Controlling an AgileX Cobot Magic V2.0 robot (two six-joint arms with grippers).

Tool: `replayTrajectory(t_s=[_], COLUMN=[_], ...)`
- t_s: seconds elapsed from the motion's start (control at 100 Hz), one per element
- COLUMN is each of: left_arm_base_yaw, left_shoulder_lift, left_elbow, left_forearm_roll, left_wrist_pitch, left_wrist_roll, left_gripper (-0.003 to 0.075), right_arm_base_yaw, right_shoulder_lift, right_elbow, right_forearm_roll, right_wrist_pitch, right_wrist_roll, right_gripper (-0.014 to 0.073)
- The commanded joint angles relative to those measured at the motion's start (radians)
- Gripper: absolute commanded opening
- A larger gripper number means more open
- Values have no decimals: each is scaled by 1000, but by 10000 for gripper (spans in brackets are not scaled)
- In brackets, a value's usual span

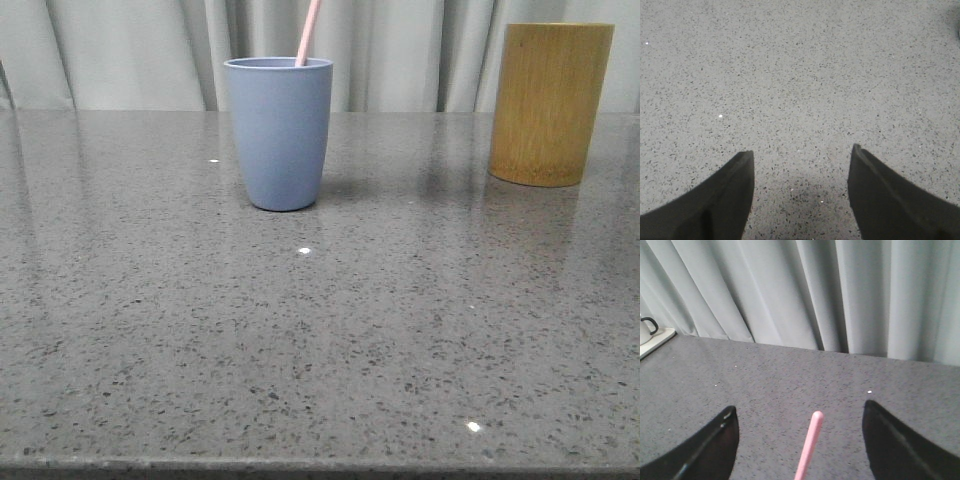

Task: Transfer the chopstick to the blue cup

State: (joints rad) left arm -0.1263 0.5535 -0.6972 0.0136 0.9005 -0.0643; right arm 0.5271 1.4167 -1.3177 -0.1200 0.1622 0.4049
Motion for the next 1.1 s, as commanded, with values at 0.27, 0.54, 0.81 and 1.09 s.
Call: replayTrajectory(t_s=[0.27, 0.54, 0.81, 1.09], left_arm_base_yaw=[5, 5, 5, 5], left_shoulder_lift=[3, 3, 3, 3], left_elbow=[-28, -28, -28, -28], left_forearm_roll=[-4, -4, -4, -6], left_wrist_pitch=[-65, -65, -65, -65], left_wrist_roll=[-12, -12, -12, -12], left_gripper=[410, 410, 410, 410], right_arm_base_yaw=[-115, -137, -137, -137], right_shoulder_lift=[-334, -616, -906, -1134], right_elbow=[12, 251, 519, 686], right_forearm_roll=[-291, -295, -289, -243], right_wrist_pitch=[439, 592, 647, 635], right_wrist_roll=[-13, -11, -1, 14], right_gripper=[528, 528, 528, 528])
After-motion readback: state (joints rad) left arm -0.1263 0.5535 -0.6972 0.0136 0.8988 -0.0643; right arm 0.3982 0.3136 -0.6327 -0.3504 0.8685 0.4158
